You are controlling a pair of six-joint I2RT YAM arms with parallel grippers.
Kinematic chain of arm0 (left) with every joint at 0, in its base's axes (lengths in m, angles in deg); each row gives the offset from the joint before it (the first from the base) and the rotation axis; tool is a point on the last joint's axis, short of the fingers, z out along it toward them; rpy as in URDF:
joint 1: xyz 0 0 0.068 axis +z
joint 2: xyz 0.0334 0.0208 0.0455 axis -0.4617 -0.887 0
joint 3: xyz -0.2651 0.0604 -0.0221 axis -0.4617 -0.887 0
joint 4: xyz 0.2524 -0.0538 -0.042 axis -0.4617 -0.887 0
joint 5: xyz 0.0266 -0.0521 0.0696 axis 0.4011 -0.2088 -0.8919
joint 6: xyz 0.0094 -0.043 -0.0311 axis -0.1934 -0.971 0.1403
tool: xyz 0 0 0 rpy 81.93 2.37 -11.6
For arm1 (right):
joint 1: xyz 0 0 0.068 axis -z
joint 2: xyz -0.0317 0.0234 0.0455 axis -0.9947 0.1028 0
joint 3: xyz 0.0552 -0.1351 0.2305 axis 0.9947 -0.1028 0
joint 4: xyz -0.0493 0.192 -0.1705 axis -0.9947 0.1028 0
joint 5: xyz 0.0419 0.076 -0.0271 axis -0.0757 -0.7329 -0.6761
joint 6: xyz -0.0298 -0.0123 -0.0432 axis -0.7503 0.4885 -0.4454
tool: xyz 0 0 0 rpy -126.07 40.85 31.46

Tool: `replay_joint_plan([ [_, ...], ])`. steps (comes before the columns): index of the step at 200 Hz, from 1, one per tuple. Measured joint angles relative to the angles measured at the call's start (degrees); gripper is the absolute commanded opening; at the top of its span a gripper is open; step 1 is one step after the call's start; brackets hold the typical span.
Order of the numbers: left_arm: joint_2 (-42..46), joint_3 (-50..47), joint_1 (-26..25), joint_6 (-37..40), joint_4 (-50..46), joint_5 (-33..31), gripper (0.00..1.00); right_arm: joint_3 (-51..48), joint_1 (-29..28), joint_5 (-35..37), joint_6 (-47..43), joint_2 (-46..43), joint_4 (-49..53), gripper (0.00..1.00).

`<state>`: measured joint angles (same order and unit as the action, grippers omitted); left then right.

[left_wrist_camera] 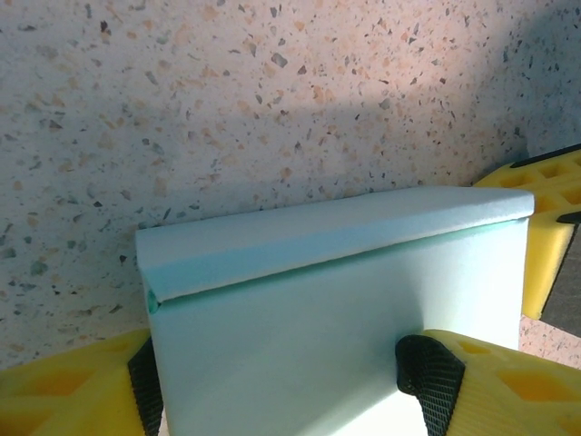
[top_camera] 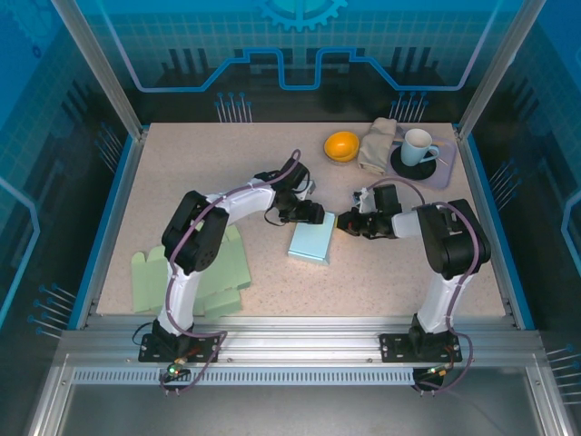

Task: Fold the paper box

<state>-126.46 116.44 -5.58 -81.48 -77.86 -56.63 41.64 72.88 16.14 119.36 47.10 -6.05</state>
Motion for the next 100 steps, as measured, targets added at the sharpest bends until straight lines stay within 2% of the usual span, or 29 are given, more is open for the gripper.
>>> replay_joint_plan([
  [32, -0.2, 0.9, -0.5, 0.0, -1.3, -1.9, 0.71, 1.3, 0.0, 1.1, -2.6, -0.4, 3.8, 0.00],
  [100, 0.0, 0.2, -1.5, -1.5, 1.1, -2.4, 0.75, 2.3, -0.1, 8.2, -3.7, -4.5, 13.7, 0.00],
])
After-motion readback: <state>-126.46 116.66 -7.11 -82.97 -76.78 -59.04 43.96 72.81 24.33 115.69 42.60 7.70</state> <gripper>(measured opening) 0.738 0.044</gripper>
